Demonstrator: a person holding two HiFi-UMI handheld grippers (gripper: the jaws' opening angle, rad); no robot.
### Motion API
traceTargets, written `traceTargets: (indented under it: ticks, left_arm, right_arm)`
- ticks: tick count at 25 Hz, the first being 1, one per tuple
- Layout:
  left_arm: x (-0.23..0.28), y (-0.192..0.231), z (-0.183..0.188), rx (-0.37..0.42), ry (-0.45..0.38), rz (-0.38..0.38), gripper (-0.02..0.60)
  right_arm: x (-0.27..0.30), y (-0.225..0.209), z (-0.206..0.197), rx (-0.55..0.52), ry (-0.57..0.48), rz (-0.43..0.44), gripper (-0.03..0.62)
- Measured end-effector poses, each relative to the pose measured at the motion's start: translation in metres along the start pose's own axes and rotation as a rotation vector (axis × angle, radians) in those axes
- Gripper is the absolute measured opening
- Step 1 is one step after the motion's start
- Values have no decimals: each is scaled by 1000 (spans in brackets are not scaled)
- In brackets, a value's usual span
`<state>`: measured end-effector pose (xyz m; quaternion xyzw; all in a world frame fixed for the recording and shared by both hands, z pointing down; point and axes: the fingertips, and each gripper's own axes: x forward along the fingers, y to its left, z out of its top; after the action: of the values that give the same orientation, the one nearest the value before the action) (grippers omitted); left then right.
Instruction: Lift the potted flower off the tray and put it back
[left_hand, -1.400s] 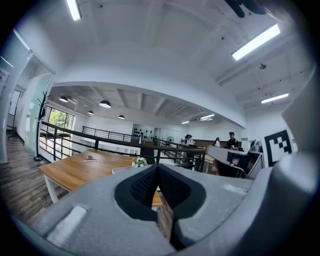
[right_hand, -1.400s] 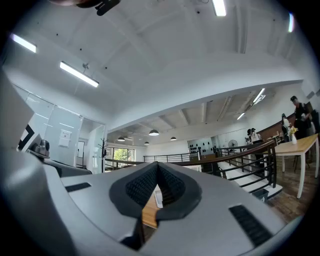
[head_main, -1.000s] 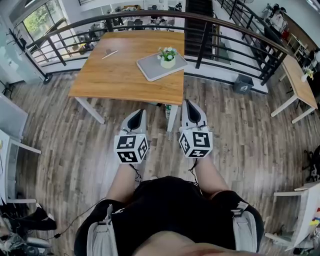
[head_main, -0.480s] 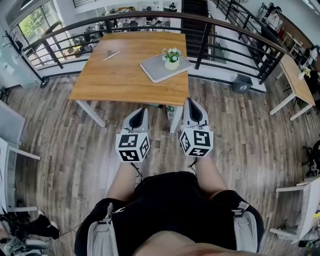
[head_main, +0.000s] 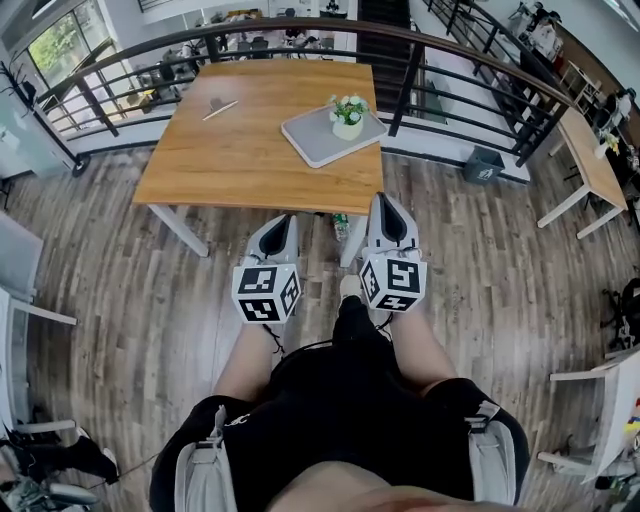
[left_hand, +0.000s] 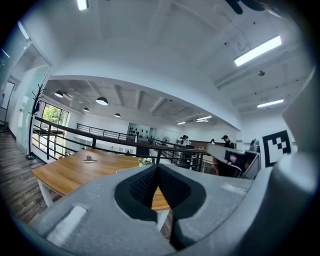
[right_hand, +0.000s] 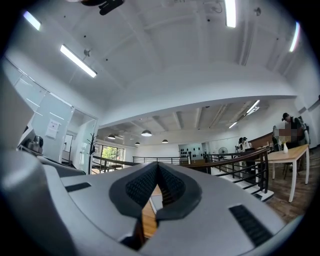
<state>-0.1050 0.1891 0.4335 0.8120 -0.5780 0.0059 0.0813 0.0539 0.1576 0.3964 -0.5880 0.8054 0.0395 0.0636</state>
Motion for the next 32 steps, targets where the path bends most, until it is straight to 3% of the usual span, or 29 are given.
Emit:
traceTargets:
  ticks: [10,17,25,32]
  left_arm:
    - [97,43,8,20,11,60,12]
    - [218,70,46,53,-4,89,12]
    - [366,102,76,40,-6,85,12]
    - [444,131,85,33,18,75,12]
  right_arm:
    - [110,-36,-25,-22,-20,-2,-3]
    - [231,-92,-30,-14,-30,2,-3]
    - [374,-148,-41,-20,-18,18,-5]
    - [450,-169,-52,-10,-15,23,-5]
